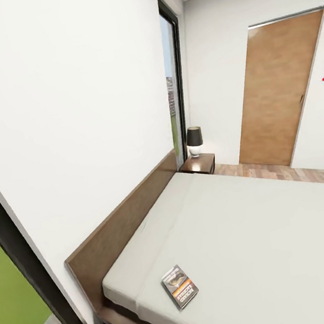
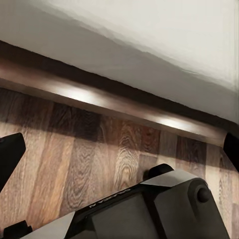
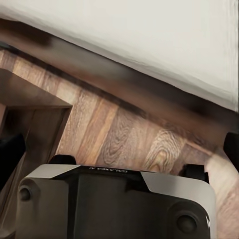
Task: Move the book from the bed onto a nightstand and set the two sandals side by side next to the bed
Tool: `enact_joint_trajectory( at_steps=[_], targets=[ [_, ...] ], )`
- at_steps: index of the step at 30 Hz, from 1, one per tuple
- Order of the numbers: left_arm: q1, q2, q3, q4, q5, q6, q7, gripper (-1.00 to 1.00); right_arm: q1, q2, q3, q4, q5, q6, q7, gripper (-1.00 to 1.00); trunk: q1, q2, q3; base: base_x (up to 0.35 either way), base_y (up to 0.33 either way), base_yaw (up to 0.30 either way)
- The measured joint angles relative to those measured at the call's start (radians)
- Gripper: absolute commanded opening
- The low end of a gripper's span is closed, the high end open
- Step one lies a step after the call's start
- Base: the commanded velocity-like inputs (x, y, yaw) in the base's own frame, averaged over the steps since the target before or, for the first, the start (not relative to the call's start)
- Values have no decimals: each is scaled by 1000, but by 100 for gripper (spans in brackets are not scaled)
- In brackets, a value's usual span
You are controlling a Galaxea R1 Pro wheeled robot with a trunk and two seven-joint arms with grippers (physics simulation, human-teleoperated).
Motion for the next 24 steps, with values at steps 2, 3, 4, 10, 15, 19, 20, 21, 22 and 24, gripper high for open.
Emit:
enact_joint_trajectory(
  at_steps=[2,3,4,10,15,19,20,21,22,24],
  targets=[
    [0,0,0,0,0,0,0,100,0,0,0,0,0,0,0,100,0,0,1,0,0,-267],
    [0,0,0,0,0,0,0,100,0,0,0,0,0,0,0,100,0,0,1,0,0,-267],
    [0,0,0,0,0,0,0,100,0,0,0,0,0,0,0,100,0,0,1,0,0,-267],
    [0,0,0,0,0,0,0,100,0,0,0,0,0,0,1,100,0,0,4,0,0,-267],
    [0,0,0,0,0,0,0,100,0,0,0,0,0,0,1,100,0,0,6,0,0,-265],
    [0,0,0,0,0,0,0,100,0,0,0,0,0,0,1,100,0,-1,7,0,0,-265],
    [0,0,0,0,0,0,0,100,0,0,0,0,0,0,0,100,0,-1,7,0,0,-265],
    [0,0,0,0,0,0,0,100,0,0,0,0,0,0,0,100,0,-1,8,0,0,-265],
    [0,0,0,0,0,0,0,100,0,0,0,0,0,0,1,100,0,-1,8,0,0,-265],
    [0,0,0,0,0,0,0,100,0,0,0,0,0,0,1,100,0,-1,9,0,0,-265]
  ],
)
